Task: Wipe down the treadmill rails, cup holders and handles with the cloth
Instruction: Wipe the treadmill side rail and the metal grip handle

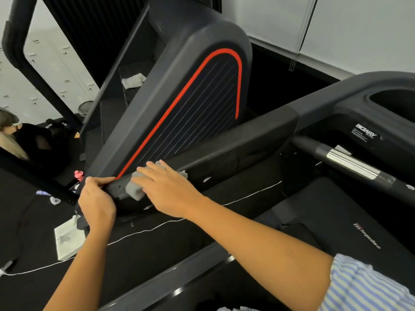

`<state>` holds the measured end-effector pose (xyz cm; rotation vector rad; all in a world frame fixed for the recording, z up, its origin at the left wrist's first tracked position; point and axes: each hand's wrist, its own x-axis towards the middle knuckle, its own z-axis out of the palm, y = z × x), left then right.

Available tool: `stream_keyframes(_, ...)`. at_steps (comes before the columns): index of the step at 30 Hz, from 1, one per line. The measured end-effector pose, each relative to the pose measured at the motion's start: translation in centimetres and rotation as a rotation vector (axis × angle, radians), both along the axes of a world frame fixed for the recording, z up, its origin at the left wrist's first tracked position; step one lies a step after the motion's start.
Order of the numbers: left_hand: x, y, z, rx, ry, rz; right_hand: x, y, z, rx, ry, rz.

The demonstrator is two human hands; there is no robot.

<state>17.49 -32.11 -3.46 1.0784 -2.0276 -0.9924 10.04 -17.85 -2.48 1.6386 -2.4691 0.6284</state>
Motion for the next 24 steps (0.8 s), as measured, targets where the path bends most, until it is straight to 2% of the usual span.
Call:
stream_keyframes(3, -0.2, 0.1, 0.2, -0.023, -0.03, 0.013, -1.3, 0.9, 0.7, -0.027, -0.073, -0.108)
stream_keyframes(6, -0.3, 0.1, 0.3, 0.013, -0.007, 0.03, -0.7, -0.6, 1.2, 0.034, -0.082, -0.209)
stream_keyframes(8, -0.2, 0.2, 0.3, 0.033, 0.017, 0.034, 0.4, -2.0, 1.3, 0.06, -0.064, -0.191)
stream_keyframes(12, -0.1, 0.4, 0.4, 0.08, 0.054, 0.018, 2.5, -3.0, 1.0, 0.079, 0.05, -0.022)
stream_keyframes(15, -0.2, 0.3, 0.3, 0.148, 0.106, 0.004, 2.0, -2.0, 0.7, 0.053, 0.031, 0.033)
stream_keyframes(21, -0.3, 0.4, 0.3, 0.103, 0.023, 0.026, 0.8, -1.9, 1.2, 0.033, -0.086, -0.123)
stream_keyframes(24, -0.2, 0.2, 0.3, 0.097, 0.051, 0.01, 2.1, -2.4, 1.1, 0.061, -0.089, -0.091)
